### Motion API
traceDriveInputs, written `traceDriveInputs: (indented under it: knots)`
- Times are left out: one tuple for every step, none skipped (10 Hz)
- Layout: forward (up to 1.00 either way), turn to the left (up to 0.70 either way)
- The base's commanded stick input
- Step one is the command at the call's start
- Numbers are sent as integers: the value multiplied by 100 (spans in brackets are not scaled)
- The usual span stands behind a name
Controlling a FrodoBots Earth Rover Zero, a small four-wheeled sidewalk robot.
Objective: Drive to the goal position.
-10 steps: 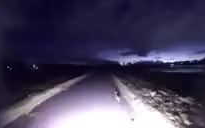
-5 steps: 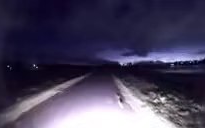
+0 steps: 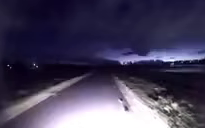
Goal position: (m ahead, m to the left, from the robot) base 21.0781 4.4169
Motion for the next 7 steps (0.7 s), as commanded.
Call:
traceDriveInputs:
  knots:
    - [0, 0]
    - [0, 0]
    - [0, 0]
    - [0, 0]
    - [0, 0]
    - [1, 0]
    - [4, 0]
